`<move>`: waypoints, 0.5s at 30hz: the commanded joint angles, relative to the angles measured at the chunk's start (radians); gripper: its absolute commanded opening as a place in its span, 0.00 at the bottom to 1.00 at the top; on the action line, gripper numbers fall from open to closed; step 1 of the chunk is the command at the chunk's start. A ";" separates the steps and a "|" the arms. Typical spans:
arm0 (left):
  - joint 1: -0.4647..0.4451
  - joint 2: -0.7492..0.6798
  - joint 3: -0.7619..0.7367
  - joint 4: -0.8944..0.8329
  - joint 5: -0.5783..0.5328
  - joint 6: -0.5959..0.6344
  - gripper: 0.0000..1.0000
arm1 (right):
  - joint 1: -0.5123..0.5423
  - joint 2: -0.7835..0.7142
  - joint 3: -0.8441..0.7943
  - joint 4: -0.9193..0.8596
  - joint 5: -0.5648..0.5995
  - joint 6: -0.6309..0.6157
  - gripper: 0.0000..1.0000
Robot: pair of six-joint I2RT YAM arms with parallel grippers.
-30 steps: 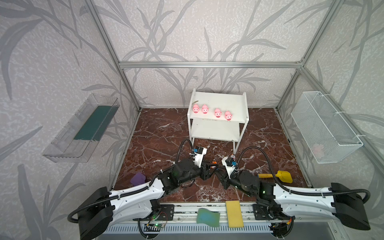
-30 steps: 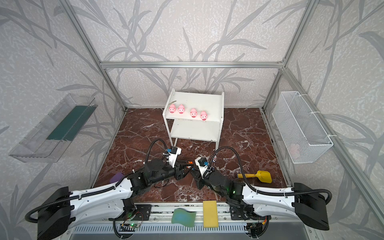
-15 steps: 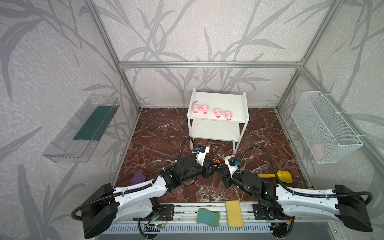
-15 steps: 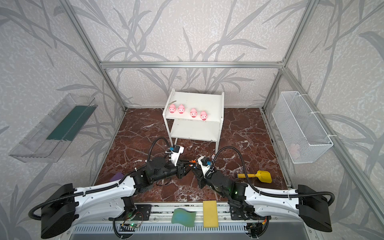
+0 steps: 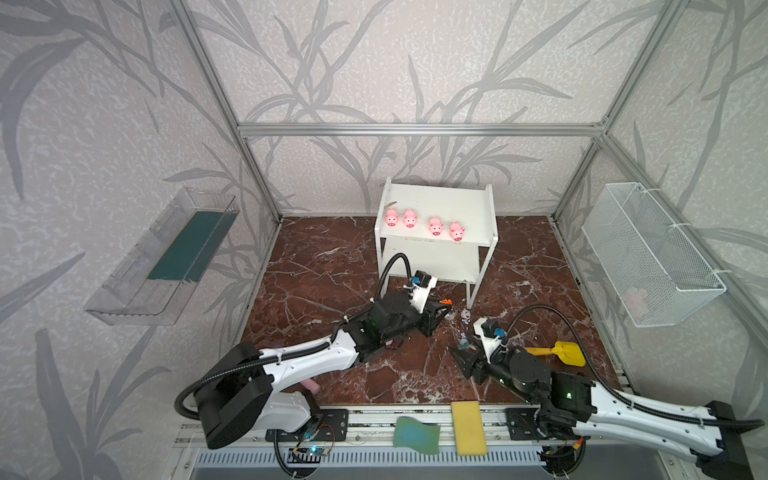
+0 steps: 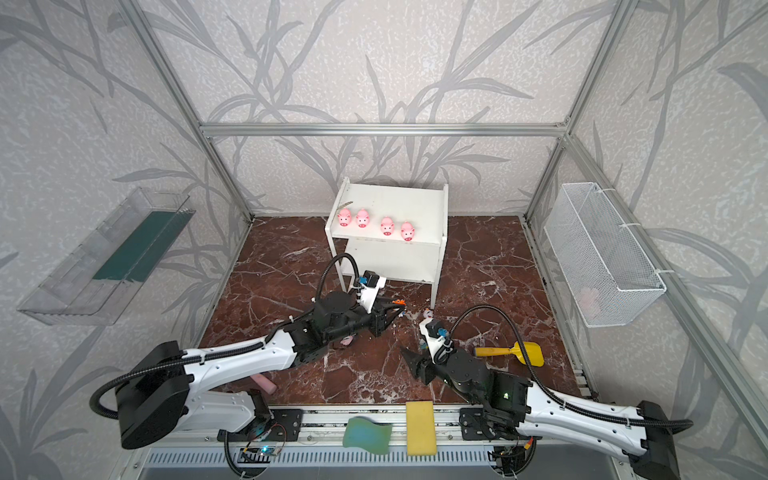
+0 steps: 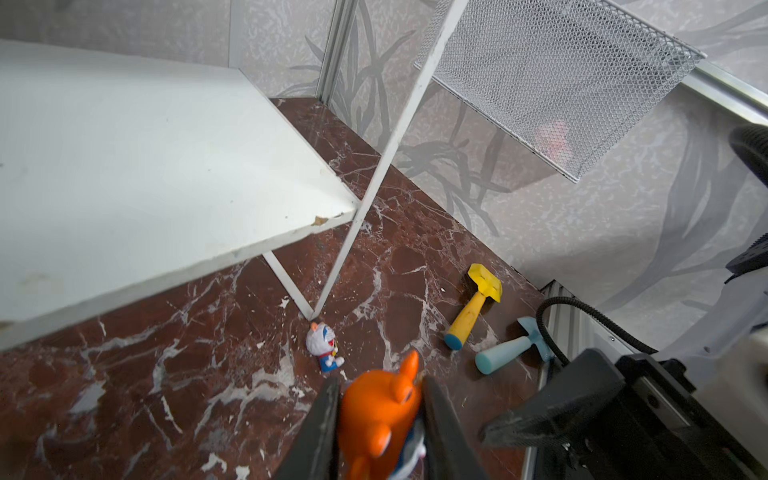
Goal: Place and organize the plastic toys onto the shelf
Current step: 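Carry the crab figurine with the left gripper to the shelf while the right withdraws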
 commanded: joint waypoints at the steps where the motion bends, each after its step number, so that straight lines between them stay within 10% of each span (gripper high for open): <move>1: 0.004 0.072 0.062 0.108 -0.020 0.101 0.11 | 0.009 -0.133 0.009 -0.257 0.073 0.012 0.76; 15: 0.002 0.263 0.247 0.133 -0.079 0.146 0.11 | 0.008 -0.342 0.066 -0.508 0.155 -0.021 0.89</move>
